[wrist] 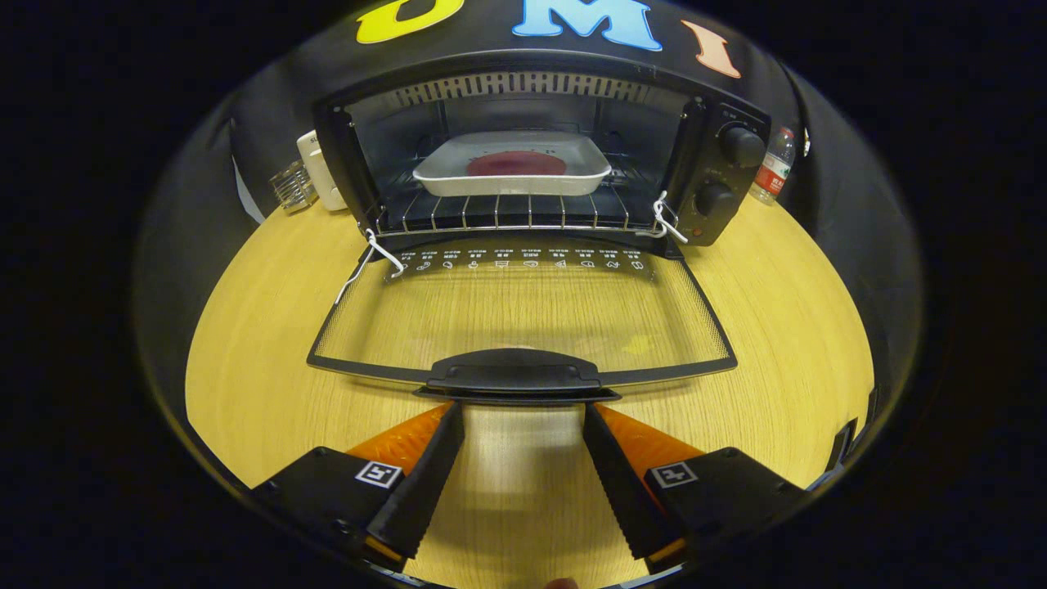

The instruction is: Open the toaster oven, put the food inside, and close the toaster oven door.

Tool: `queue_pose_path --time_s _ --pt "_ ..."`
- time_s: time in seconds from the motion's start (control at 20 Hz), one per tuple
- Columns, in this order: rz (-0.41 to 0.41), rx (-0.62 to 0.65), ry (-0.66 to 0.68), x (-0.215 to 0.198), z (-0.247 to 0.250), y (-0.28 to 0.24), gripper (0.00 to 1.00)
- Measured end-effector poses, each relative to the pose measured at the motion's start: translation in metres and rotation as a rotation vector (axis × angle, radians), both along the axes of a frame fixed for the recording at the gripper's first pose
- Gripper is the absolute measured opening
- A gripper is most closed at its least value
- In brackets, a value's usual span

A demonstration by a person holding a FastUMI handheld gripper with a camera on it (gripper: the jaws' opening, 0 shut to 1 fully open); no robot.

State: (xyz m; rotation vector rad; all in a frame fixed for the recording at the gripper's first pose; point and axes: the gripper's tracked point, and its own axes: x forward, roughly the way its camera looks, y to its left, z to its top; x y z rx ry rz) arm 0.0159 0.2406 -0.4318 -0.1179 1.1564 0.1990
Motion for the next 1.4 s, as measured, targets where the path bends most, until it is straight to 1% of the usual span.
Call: queue_pose_path --time_s 0.15,0.55,0.9,1.05,1.4 --pt "0.0 0.013 -0.005 0.0 0.004 0.001 0.95" --pt "-0.005 0.038 -0.112 0.001 0.037 0.001 0.95" --pt "-0.011 0.054 -0.17 0.003 0.059 0.002 0.95" --pt "-0.02 0.066 -0.204 0.009 0.071 0.003 0.95" --pt "-0.001 0.063 -0.301 0.024 0.094 0.007 0.95"
